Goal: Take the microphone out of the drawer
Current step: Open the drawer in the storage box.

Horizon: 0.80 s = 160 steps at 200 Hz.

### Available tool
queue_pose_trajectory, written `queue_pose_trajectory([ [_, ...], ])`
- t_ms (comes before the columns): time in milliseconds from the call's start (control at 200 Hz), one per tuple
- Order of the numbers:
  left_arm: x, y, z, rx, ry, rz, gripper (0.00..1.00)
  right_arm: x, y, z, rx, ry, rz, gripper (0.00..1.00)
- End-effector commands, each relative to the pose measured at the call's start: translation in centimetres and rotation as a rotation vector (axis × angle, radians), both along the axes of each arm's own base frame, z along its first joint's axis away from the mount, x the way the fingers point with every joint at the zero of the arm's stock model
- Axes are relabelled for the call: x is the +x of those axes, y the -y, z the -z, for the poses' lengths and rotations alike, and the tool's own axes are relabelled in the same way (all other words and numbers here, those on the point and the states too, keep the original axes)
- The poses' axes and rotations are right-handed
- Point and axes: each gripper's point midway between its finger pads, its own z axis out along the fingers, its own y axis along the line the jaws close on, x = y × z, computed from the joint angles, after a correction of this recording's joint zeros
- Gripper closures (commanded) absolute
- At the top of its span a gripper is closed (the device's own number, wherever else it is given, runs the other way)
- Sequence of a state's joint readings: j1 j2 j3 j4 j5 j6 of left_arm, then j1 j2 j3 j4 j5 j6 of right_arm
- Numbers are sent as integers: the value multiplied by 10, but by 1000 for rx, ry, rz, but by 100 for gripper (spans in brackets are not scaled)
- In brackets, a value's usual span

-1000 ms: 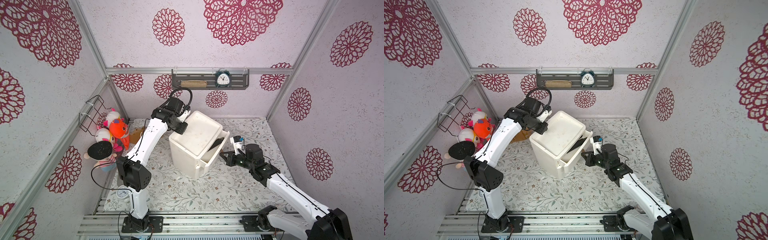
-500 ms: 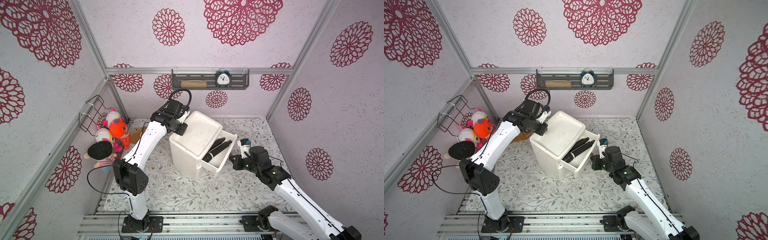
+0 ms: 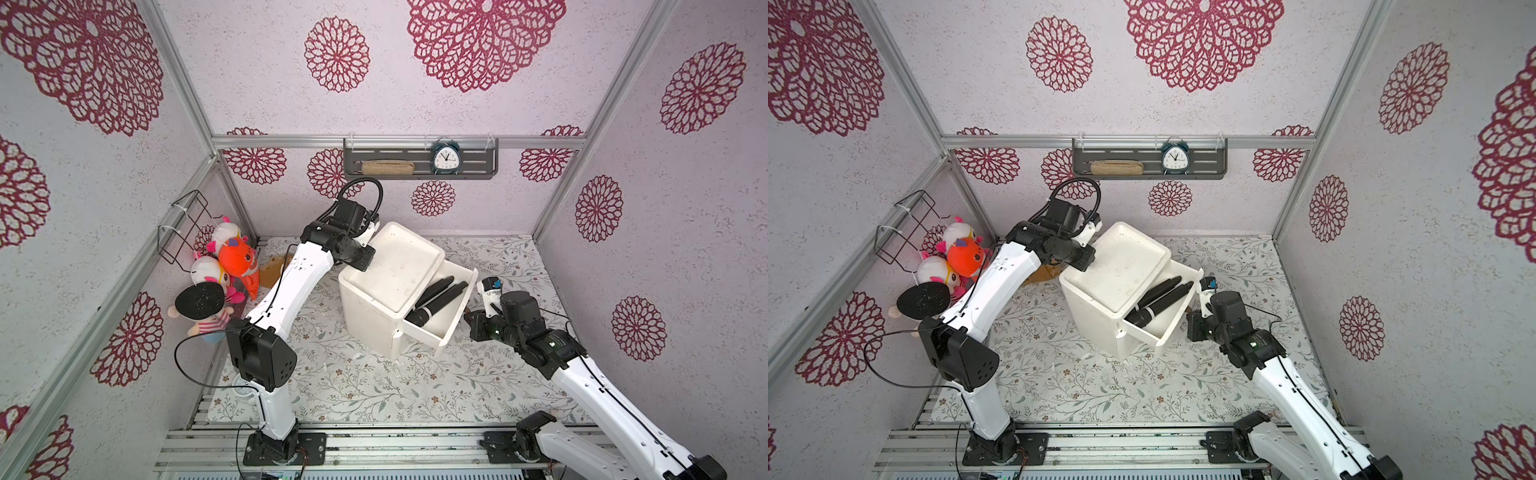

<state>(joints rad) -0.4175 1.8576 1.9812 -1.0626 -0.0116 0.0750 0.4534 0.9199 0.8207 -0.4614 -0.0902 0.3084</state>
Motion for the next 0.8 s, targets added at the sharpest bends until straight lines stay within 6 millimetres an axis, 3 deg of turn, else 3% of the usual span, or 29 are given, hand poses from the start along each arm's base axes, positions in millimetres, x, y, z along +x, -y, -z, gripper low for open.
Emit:
queue_pose_trajectory([
  [0,16,-22,-20,66,95,-70,100,13,1,-31,16,113,15,100],
  [150,10,-12,-32,5,93,-32,85,14,-4,-33,41,119,1,100],
  [320,8,-10,-40,-7,95,-25,77,12,-3,-40,49,142,-1,100],
  [415,6,-7,-44,-20,84,-13,73,11,-1,-41,33,144,-2,87],
  [560,3,-5,-56,-45,100,-6,62,11,-1,-41,16,143,-11,80],
  [620,0,-3,-65,-62,103,6,60,11,1,-42,7,139,-6,70],
  [720,-15,11,-81,-140,89,70,54,10,3,-42,-8,133,-5,40],
  [796,-25,20,-91,-180,89,106,49,9,4,-46,-19,127,-6,26],
])
